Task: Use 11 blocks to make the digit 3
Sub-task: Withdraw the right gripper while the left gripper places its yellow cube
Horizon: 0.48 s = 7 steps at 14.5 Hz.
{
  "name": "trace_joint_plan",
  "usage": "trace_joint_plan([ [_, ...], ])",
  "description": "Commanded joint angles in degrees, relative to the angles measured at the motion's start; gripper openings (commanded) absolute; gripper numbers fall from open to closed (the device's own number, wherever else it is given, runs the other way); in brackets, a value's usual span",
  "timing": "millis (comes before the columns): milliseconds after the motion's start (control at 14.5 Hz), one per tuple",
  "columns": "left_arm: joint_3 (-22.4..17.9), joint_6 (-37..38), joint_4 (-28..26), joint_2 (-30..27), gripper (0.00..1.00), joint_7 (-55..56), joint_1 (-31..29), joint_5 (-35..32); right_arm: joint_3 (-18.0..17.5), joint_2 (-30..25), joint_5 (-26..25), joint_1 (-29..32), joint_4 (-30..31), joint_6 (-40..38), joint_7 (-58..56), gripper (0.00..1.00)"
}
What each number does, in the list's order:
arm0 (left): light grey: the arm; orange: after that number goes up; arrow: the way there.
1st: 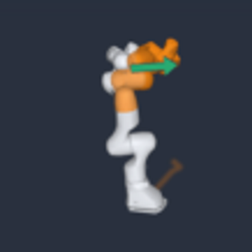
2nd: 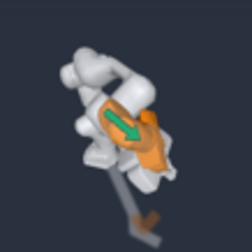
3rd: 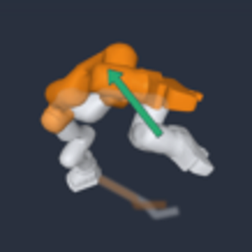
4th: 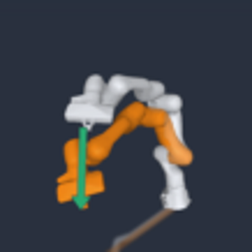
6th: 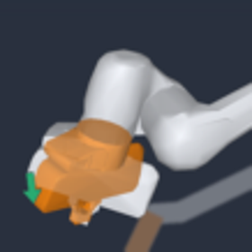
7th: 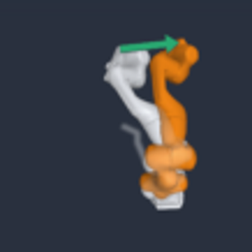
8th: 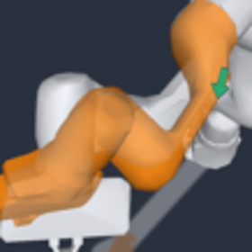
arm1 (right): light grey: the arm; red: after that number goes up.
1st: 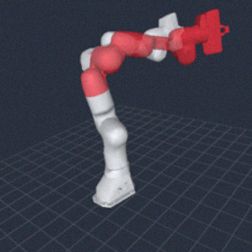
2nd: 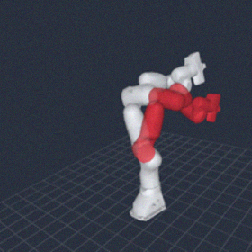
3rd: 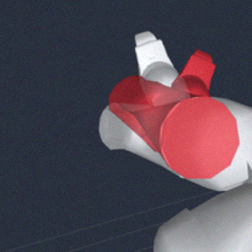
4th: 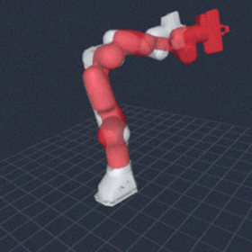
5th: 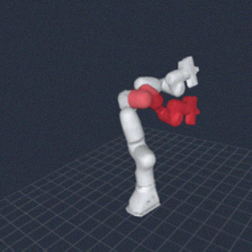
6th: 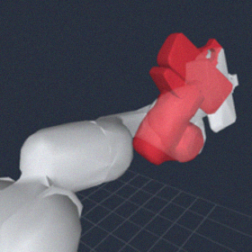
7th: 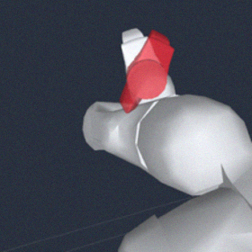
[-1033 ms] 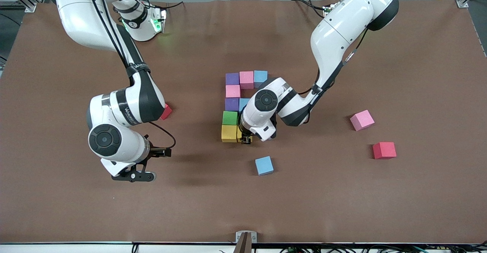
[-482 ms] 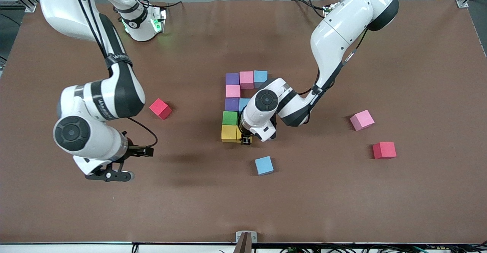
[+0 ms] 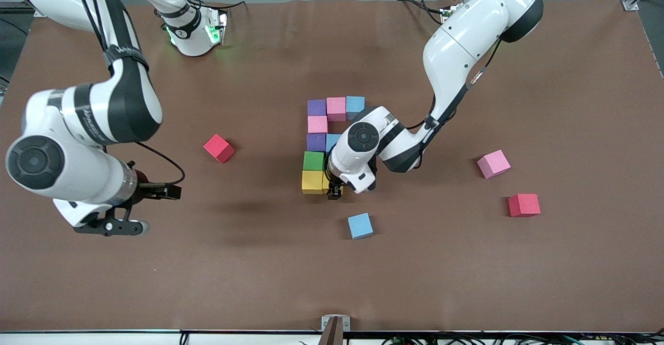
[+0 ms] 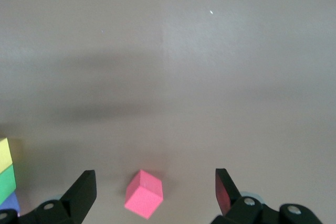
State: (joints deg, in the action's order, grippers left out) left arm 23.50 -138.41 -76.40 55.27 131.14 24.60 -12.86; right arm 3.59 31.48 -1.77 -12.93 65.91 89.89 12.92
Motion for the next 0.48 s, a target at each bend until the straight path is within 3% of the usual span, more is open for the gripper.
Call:
trace_joint_plan([
  [0,-1.0,-0.46,1.17,0.02,1.0,-1.15,0.97,0.38,-0.69,-4.49,-0.25,2.81,2.55,-3.21,-1.92,1.0],
  [413,-0.92,4.62,0.38,-4.55,1.0,-1.41,0.01,-0.94,-0.69,-8.01,-0.51,4.58,2.2,-7.27,-4.57,1.0],
])
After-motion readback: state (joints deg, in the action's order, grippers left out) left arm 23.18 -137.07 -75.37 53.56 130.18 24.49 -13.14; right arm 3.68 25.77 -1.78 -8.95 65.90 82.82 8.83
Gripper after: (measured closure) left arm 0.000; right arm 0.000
